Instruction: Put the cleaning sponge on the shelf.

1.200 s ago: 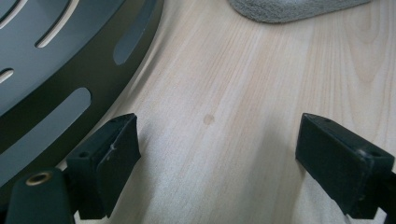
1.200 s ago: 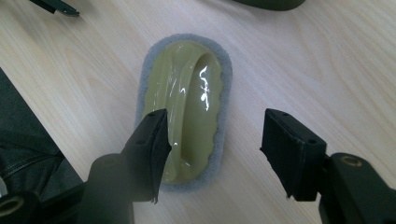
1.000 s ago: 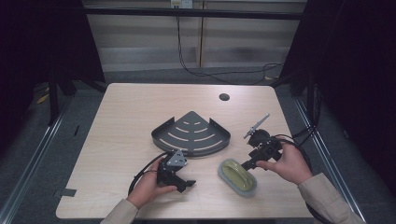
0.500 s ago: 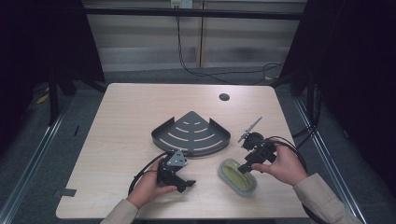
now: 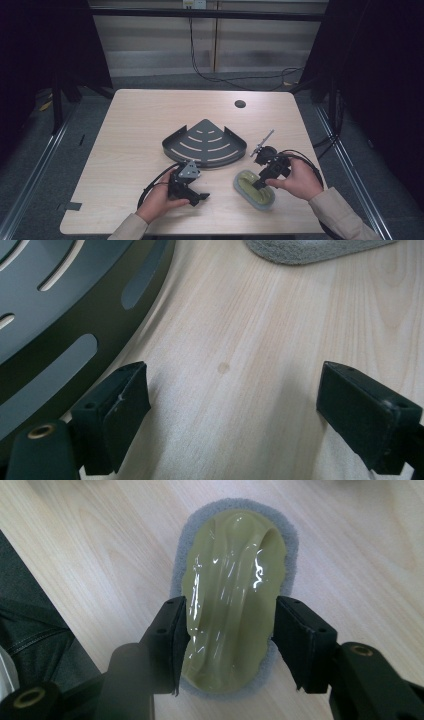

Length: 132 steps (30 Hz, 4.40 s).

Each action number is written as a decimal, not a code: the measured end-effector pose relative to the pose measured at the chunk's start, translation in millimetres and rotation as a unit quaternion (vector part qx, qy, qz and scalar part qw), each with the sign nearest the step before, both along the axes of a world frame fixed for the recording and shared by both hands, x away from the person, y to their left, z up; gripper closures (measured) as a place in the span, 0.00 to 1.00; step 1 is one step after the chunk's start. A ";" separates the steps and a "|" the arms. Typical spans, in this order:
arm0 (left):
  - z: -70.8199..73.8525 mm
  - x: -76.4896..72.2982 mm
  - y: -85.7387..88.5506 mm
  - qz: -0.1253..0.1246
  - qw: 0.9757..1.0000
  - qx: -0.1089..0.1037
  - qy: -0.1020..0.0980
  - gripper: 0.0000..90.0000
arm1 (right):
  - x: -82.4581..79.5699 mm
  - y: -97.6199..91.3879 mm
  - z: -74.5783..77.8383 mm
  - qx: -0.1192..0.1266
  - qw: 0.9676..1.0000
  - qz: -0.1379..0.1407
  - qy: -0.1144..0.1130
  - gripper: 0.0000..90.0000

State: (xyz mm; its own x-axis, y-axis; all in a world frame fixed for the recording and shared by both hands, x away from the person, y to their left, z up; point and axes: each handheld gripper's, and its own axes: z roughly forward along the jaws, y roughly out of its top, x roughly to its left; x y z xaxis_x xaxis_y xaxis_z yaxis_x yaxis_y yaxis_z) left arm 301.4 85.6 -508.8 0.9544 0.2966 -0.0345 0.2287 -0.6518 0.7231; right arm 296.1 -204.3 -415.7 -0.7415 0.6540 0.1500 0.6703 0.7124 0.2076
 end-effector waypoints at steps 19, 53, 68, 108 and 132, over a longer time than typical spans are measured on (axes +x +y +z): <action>0.0 0.0 0.0 0.000 1.000 0.000 0.000 0.14 | 3.7 7.0 -9.4 -0.036 0.999 0.010 0.010 0.79; 0.2 0.1 -0.1 0.001 1.000 0.000 -0.001 0.14 | 23.7 6.5 31.4 -0.040 0.999 0.010 0.005 0.79; 0.1 0.2 -0.2 -0.001 1.000 -0.001 0.000 0.14 | 34.6 9.8 44.4 -0.040 0.999 0.008 0.001 0.79; 0.4 -0.2 -2.0 -0.010 1.000 0.010 0.000 0.09 | 66.6 14.3 69.8 -0.048 0.998 -0.028 -0.008 0.79; 0.3 -0.2 -2.1 -0.010 1.000 0.009 0.000 0.08 | 86.9 21.4 81.3 -0.032 0.998 -0.056 -0.020 0.79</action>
State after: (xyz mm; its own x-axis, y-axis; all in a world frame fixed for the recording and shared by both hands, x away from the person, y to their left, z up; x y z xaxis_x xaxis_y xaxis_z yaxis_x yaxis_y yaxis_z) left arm 301.2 83.5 -508.5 0.9601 0.2781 -0.0299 0.2160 -0.6692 0.7110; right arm 382.9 -182.8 -334.3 -0.6678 0.7405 0.0761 0.7386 0.6463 0.1918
